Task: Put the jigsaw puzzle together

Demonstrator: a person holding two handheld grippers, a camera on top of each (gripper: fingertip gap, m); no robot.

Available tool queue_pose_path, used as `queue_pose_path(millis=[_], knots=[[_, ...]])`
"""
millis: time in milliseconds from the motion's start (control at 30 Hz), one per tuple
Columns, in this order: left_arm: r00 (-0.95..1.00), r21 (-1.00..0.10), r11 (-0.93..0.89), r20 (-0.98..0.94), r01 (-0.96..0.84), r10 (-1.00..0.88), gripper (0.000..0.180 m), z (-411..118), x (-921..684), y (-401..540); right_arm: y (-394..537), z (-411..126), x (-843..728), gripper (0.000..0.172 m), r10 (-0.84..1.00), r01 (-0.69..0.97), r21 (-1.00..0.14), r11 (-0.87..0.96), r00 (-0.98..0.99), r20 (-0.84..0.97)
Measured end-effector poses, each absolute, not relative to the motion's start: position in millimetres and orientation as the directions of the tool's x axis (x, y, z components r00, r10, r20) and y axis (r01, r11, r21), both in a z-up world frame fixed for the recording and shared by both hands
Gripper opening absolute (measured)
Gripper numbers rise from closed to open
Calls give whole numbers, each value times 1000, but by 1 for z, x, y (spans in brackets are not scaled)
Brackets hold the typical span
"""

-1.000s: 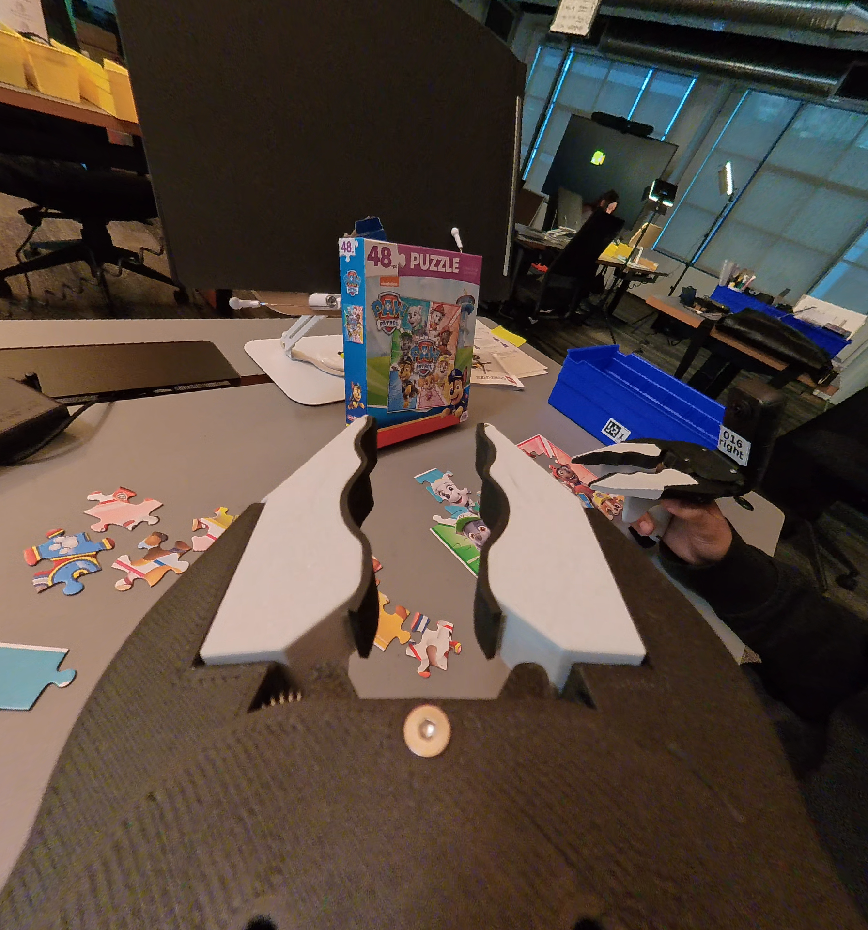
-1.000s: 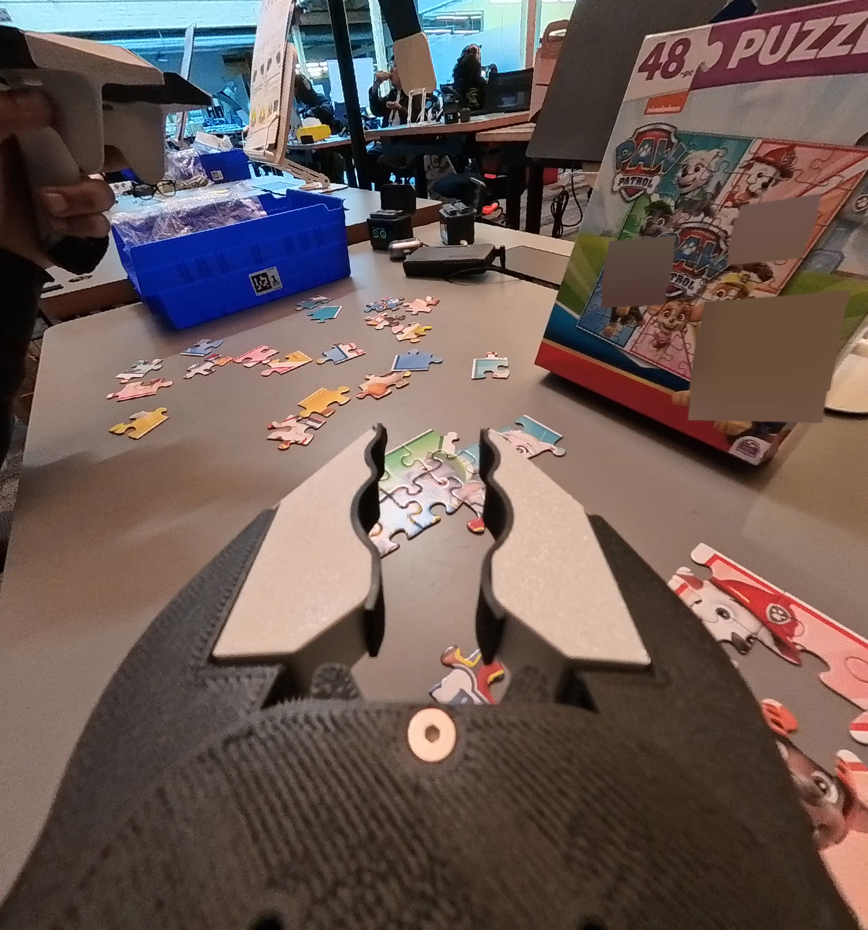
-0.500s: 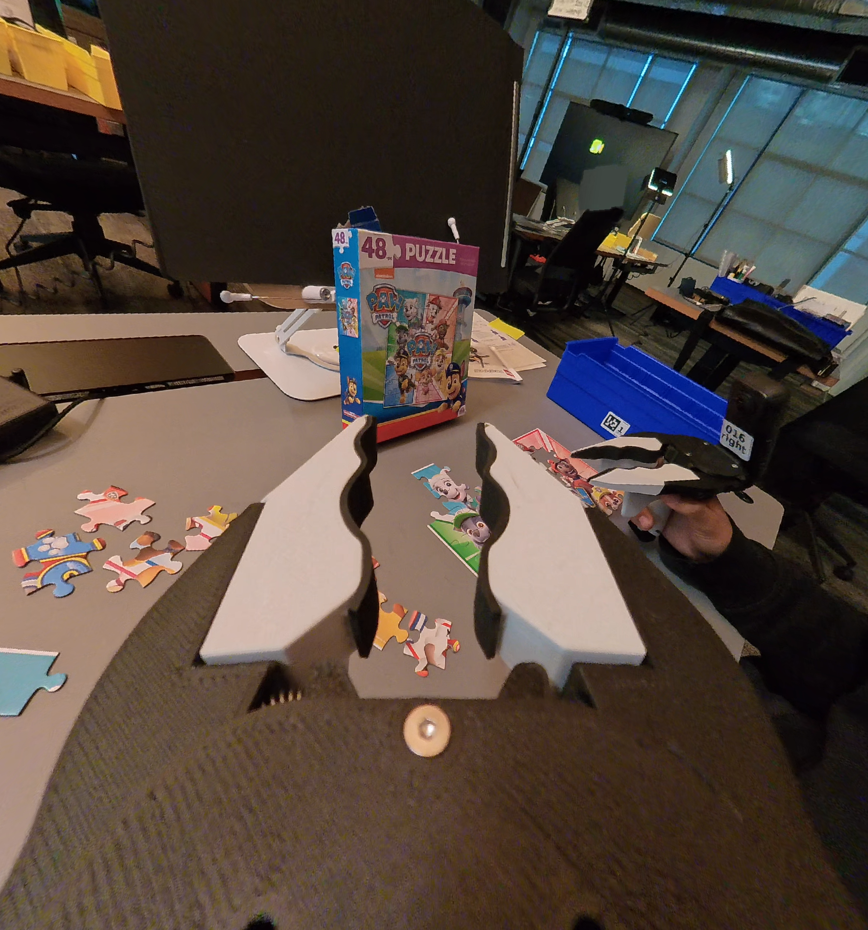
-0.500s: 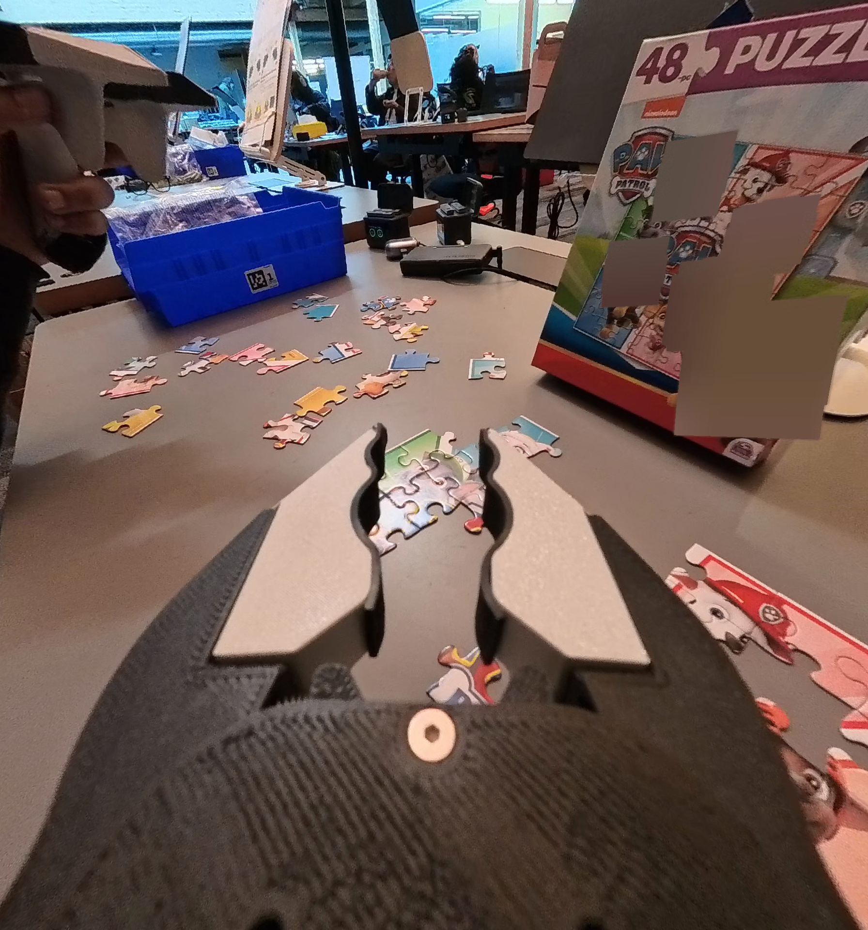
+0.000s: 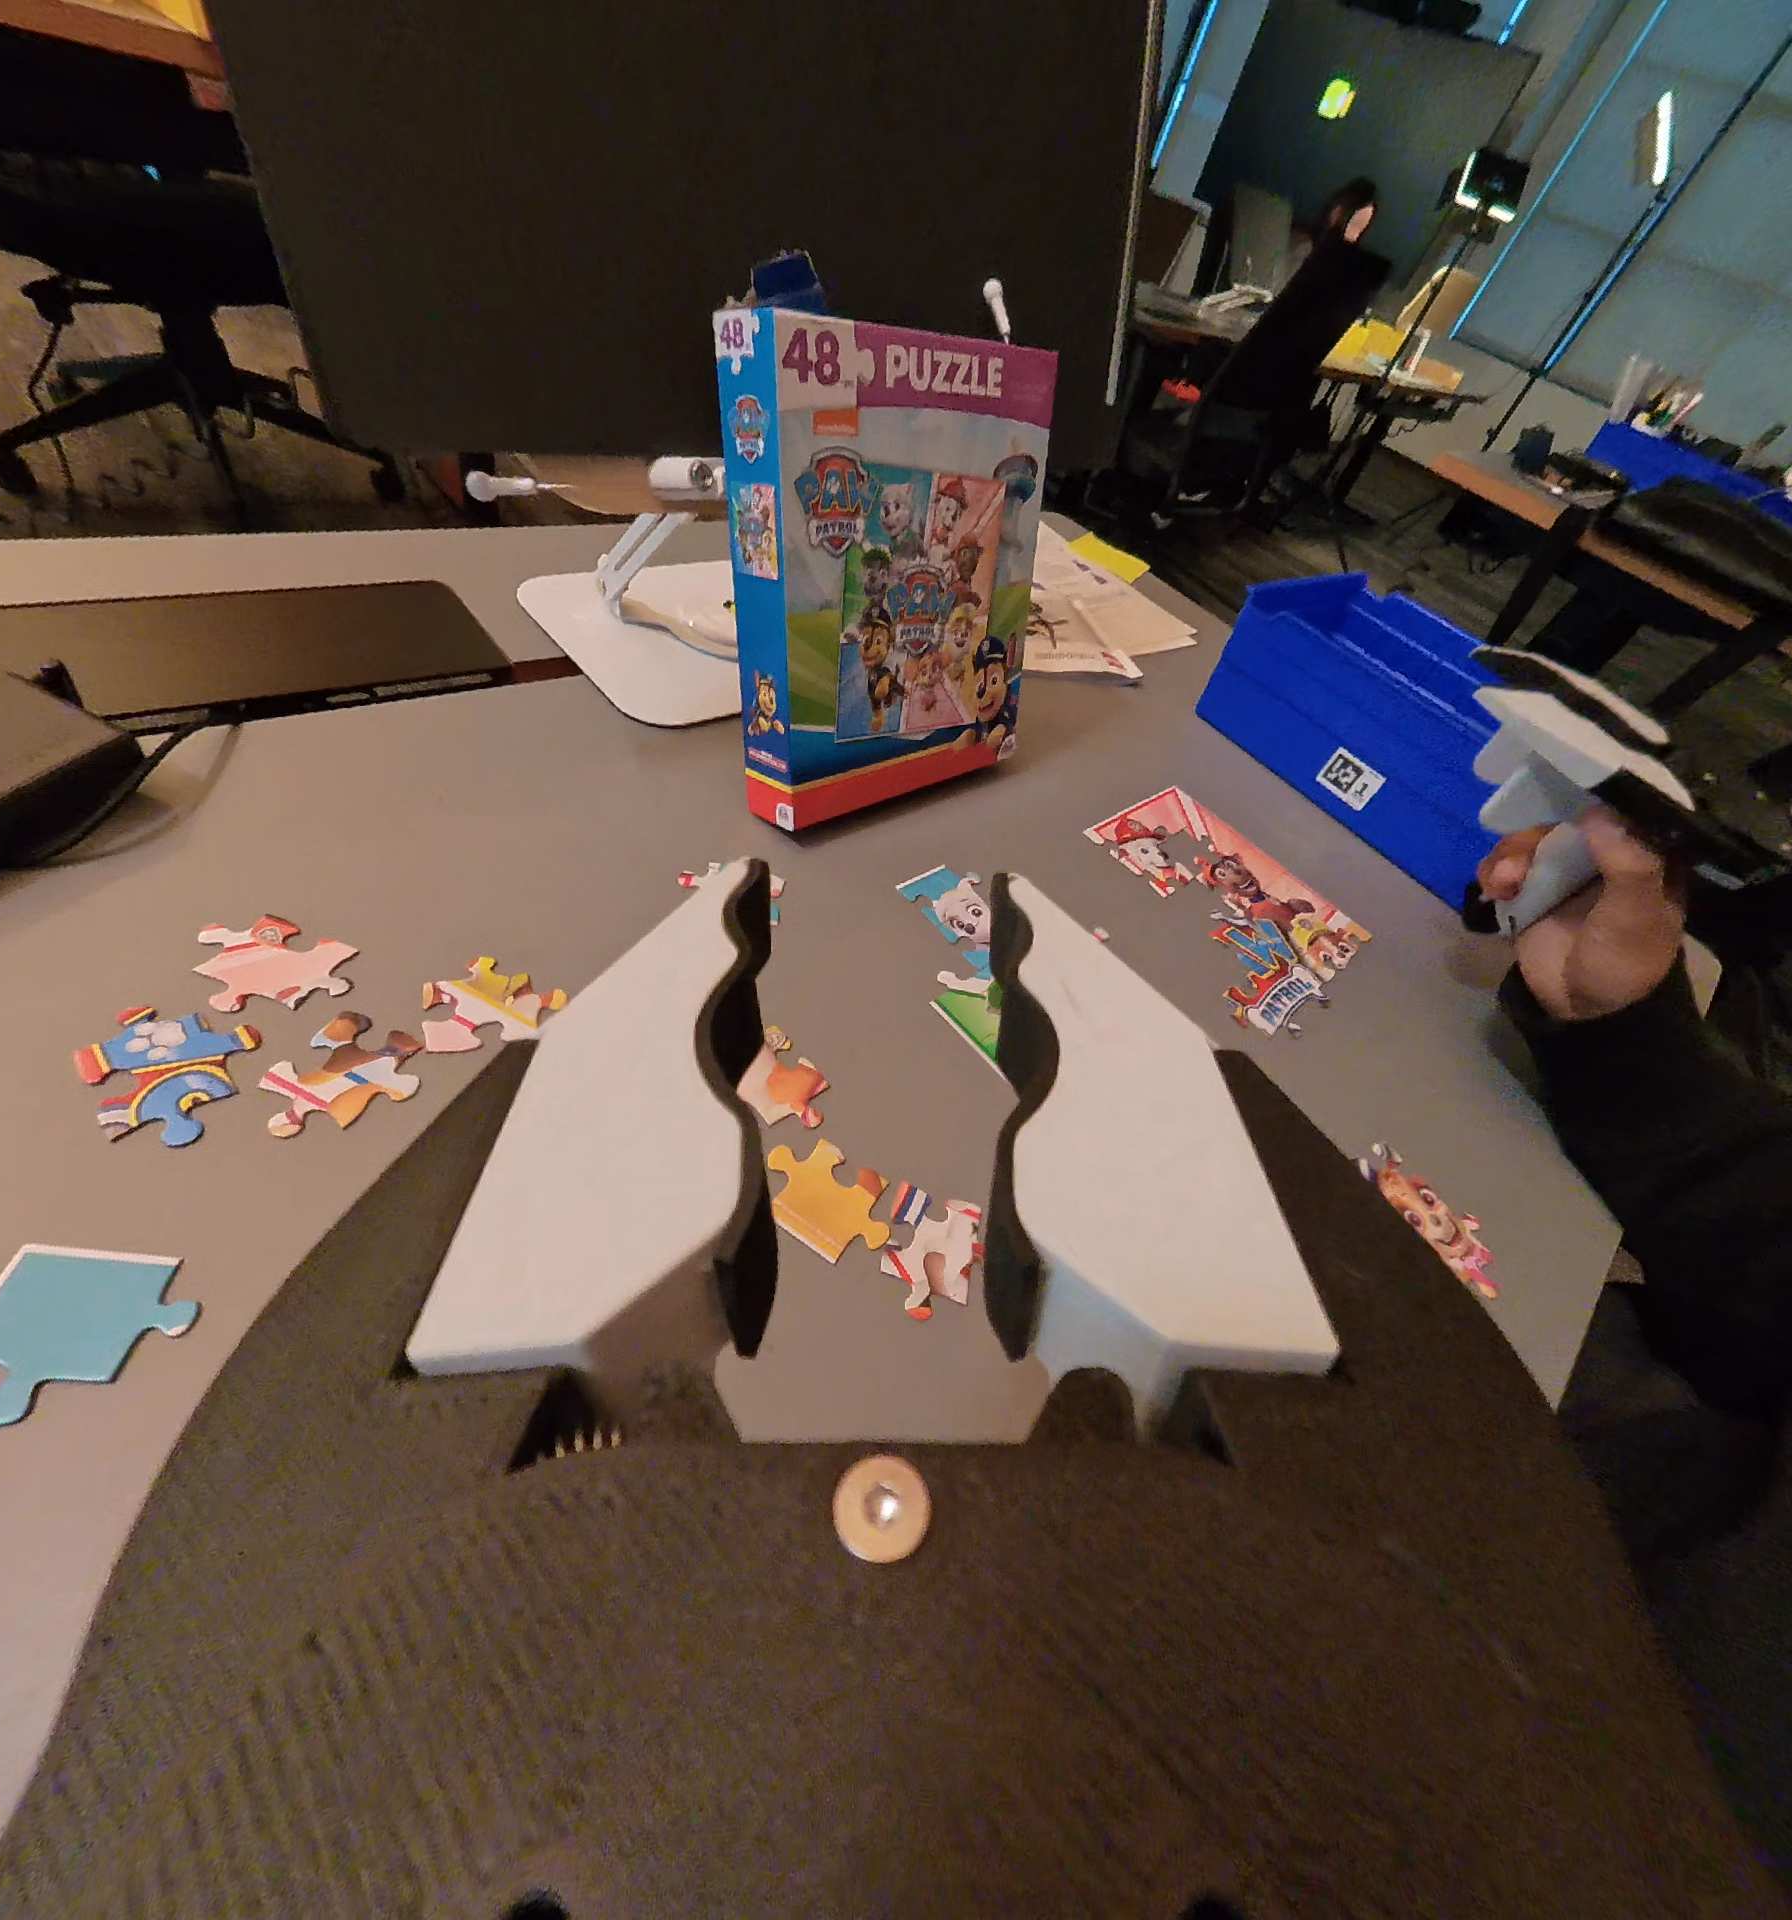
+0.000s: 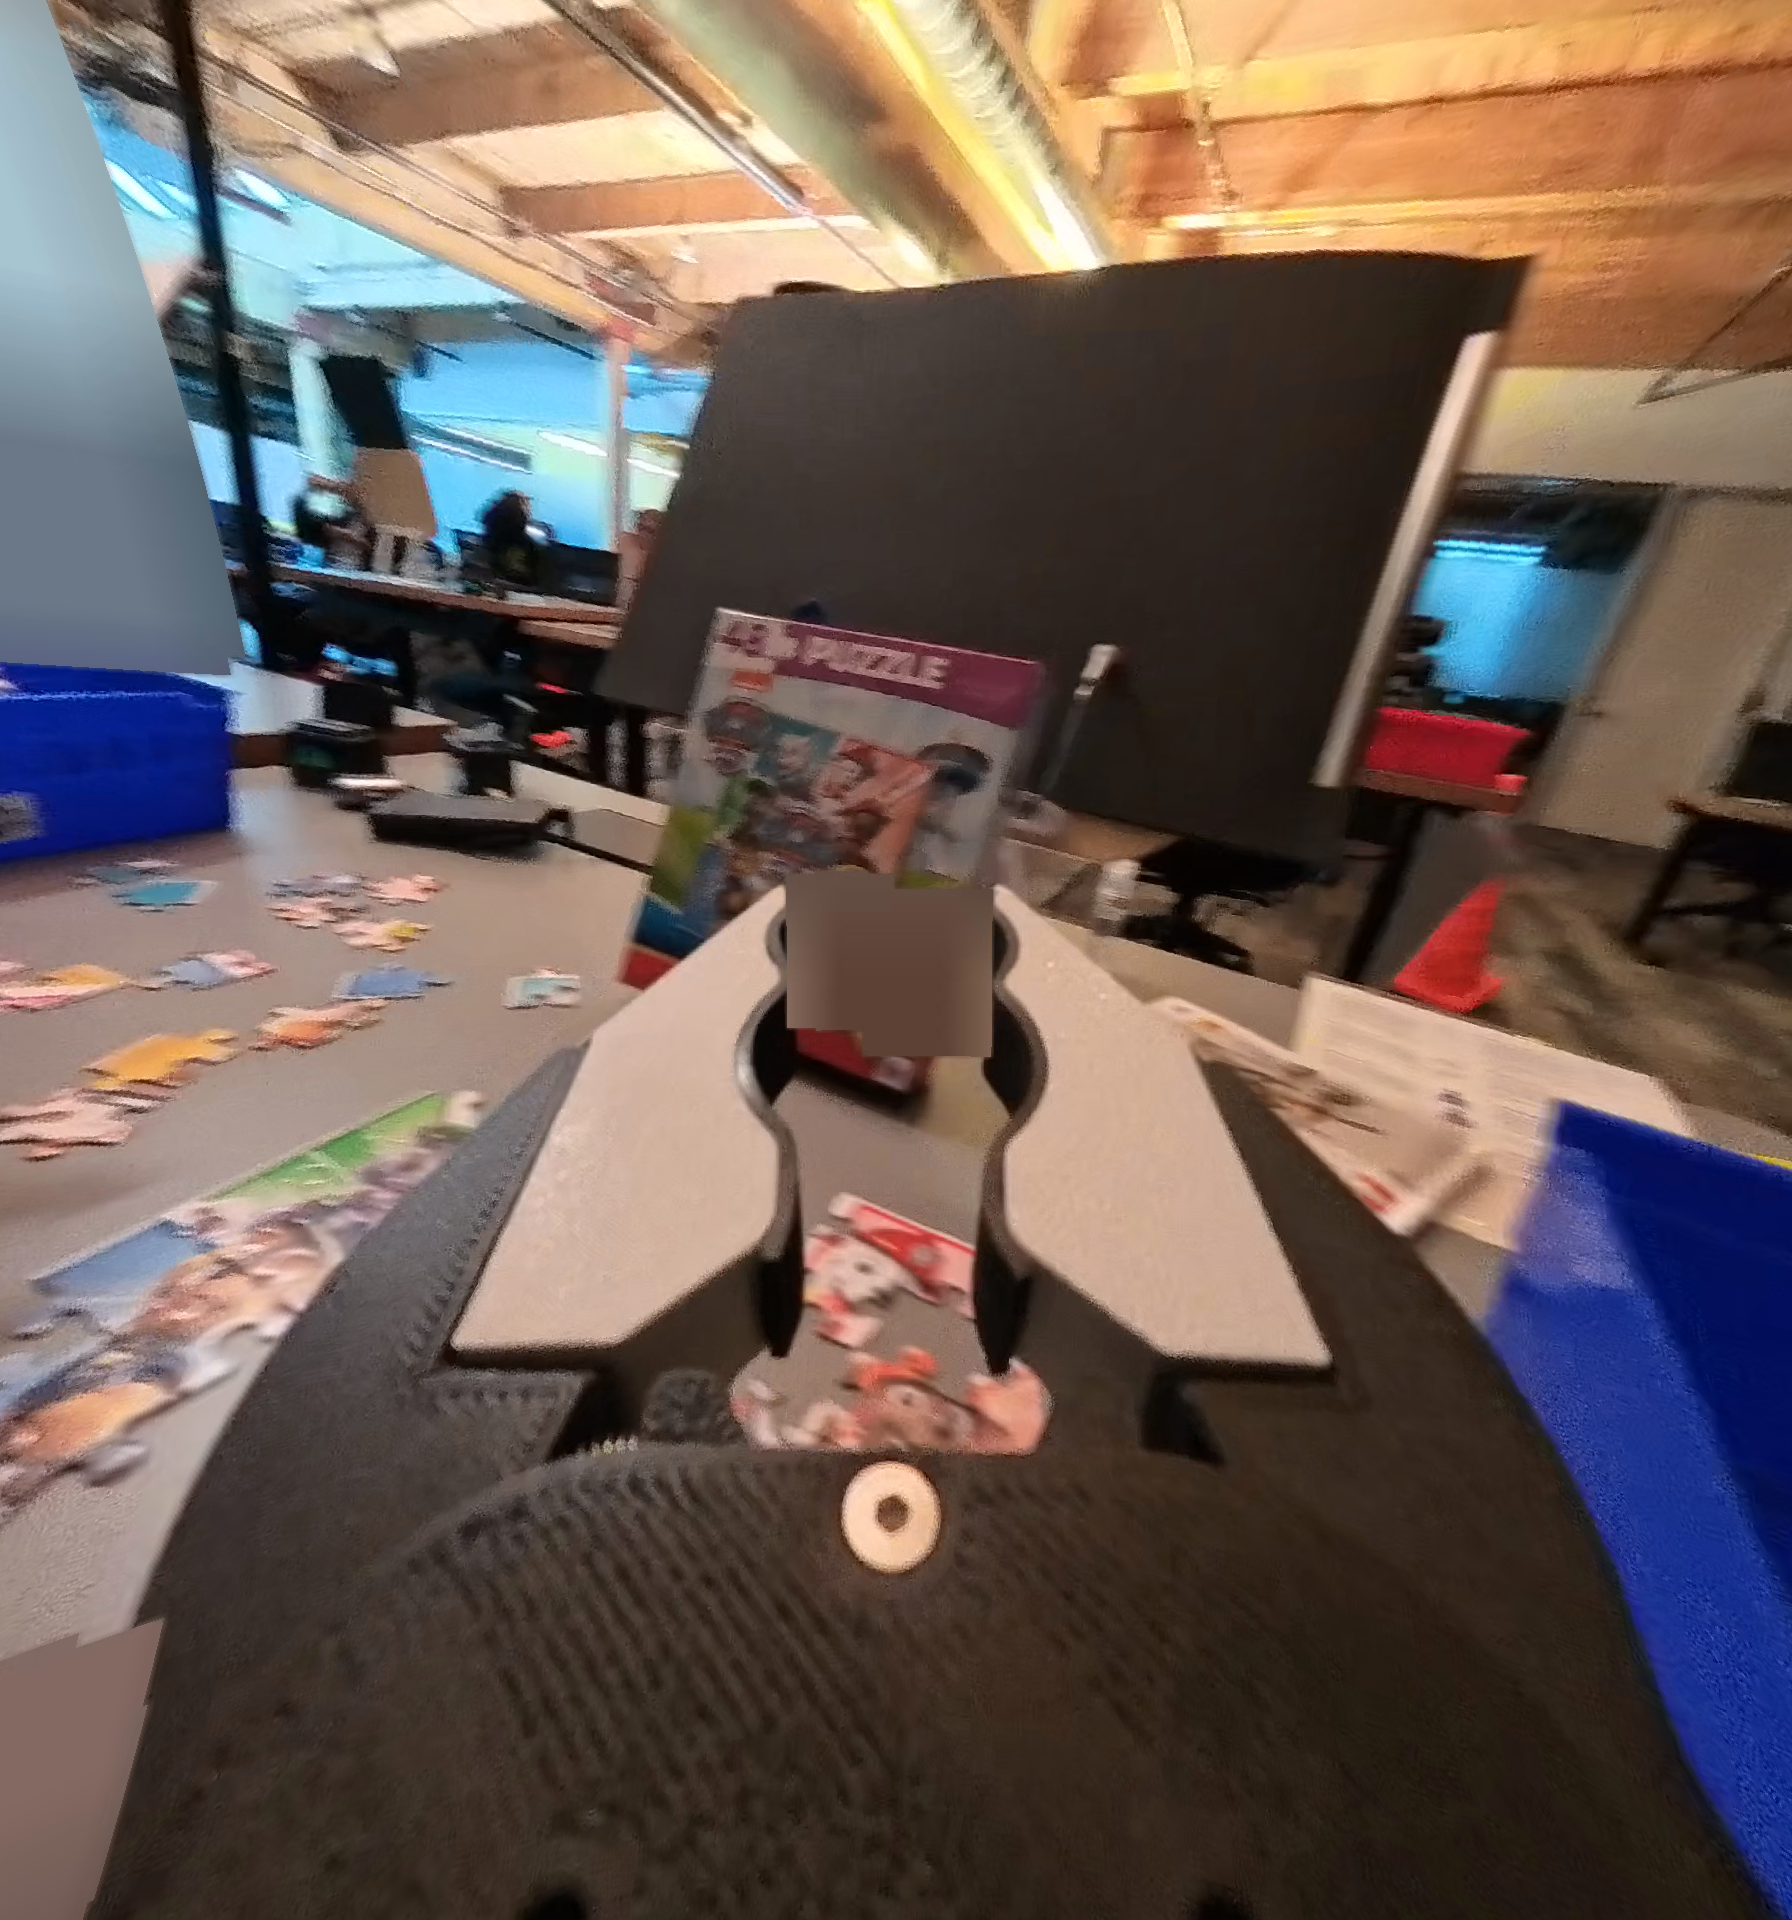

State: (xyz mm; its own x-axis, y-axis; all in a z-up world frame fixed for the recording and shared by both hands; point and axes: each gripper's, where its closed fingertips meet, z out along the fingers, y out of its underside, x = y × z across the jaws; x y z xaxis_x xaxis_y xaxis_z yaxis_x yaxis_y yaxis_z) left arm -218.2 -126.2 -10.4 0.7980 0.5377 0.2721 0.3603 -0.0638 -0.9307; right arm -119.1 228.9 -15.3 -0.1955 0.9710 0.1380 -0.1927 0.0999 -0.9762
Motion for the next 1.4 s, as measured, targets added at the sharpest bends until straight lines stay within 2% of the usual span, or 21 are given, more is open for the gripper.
queue_pose_path(millis=[100,233,533,667,733,867,967,1233,1333,1400], knots=[[804,-927,-75,276,368,526,40,-14,-218,-118,260,-23,-119,29,983,-145,-983,111,-131,130],[807,-922,-108,263,371,530,40,-22,-219,-110,263,-20,-116,33,980,-163,-987,-5,-195,27],[800,-881,-199,269,430,536,41,-48,-221,-109,245,-29,-124,32,972,-117,-992,38,-225,64],[825,-781,-390,266,487,498,40,-92,-206,-113,240,-32,-126,32,967,-99,-995,10,-254,35],[826,-706,-497,226,504,517,32,-121,-206,-119,238,-33,-127,33,964,-96,-995,-1,-264,25],[827,-594,-601,223,535,516,29,-165,-206,-122,237,-34,-128,33,962,-90,-996,-9,-272,15],[850,-599,-614,256,513,460,36,-174,-201,-108,236,-36,-128,34,960,-81,-997,-16,-279,7],[883,-600,-662,180,448,435,45,-190,-206,-101,233,-36,-129,34,956,-77,-997,-28,-293,-4],[884,-599,-667,167,444,437,42,-191,-207,-101,233,-36,-129,34,955,-78,-996,-34,-296,-10],[885,-593,-679,142,434,443,33,-192,-208,-103,233,-36,-129,35,954,-77,-996,-37,-298,-13]])
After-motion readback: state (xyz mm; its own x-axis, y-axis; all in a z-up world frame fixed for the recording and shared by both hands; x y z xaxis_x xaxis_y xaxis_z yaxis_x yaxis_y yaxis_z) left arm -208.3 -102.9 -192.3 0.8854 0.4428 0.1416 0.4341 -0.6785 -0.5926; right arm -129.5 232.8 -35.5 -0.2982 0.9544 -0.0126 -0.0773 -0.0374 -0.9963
